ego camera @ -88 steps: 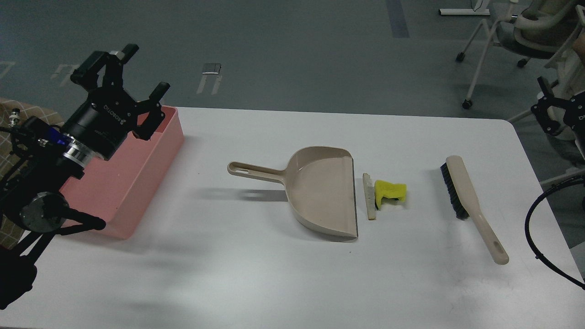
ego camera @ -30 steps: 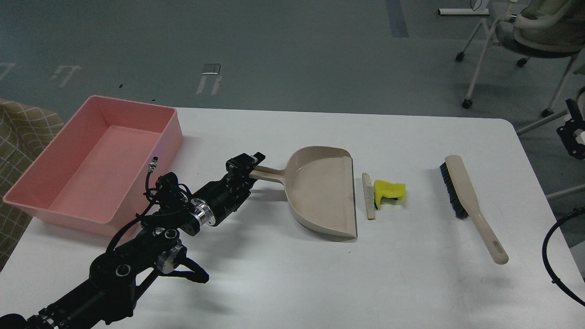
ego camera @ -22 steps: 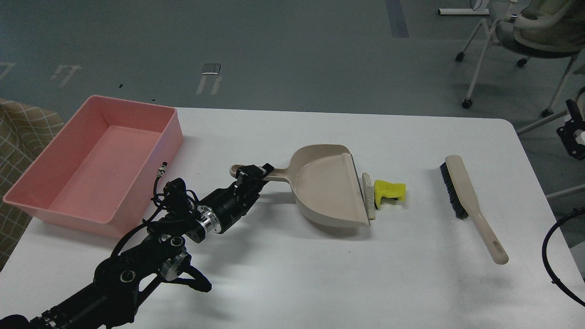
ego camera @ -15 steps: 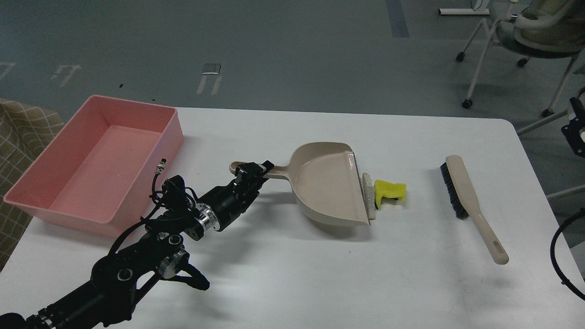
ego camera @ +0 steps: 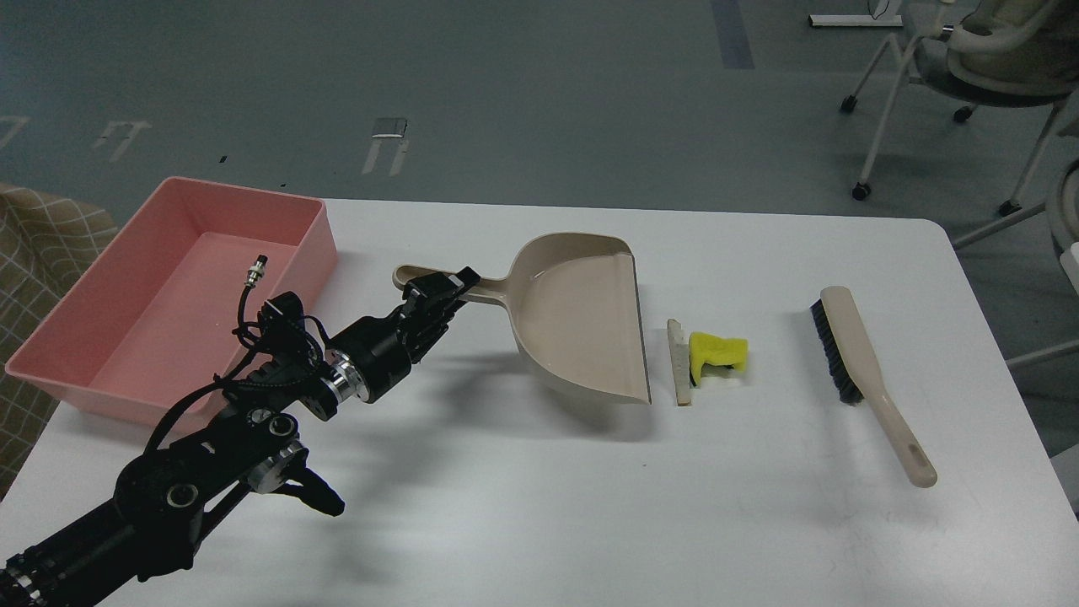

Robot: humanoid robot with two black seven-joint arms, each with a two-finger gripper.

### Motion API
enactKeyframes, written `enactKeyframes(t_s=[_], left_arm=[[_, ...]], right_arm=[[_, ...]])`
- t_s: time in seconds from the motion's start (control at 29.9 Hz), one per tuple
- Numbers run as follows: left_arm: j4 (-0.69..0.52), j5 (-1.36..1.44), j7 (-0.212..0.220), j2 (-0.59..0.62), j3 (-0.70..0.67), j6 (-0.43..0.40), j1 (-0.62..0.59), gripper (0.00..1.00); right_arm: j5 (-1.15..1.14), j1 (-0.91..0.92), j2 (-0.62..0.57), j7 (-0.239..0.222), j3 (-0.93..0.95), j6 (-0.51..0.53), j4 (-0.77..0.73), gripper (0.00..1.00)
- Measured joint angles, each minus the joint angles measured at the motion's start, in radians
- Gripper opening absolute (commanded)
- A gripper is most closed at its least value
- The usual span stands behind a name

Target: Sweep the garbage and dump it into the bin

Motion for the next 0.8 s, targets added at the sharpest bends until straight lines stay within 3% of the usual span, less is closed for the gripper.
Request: enactKeyframes(t_s=[0.17,0.23,0.27,0.37,0.57,0.8], left_arm=[[0.002,0.018,-0.001,-0.003,0.002,0.0,0.006,0.0],[0.006,0.02,-0.001,-0.004,0.006,0.0,0.007,0.0],[0.008,0.02,-0.001,-0.005,0.009,0.0,0.007,0.0],[0.009,0.02,-0.002,-0.011,0.019,0.0,0.008,0.0],[0.01,0.018,-0.002,-0.015,0.022,0.003,0.013,0.0],[0.011,0.017,-0.001,-0.015,0.022,0.003,0.014,0.0]], right_arm=[[-0.108,-0.029,-0.115,0.002,-0.16,0.003,0.062,0.98],[-0.211,-0.026,-0.111,0.002,-0.226,0.003,0.077,0.9],[-0.269,-0.021,-0.089,0.001,-0.251,0.003,0.079,0.8],[-0.427,-0.009,0.031,-0.003,-0.295,0.003,0.079,0.67],[-0.584,-0.01,0.257,-0.023,-0.316,0.003,0.075,0.63],[-0.705,0.0,0.335,-0.031,-0.455,0.003,0.059,0.66]])
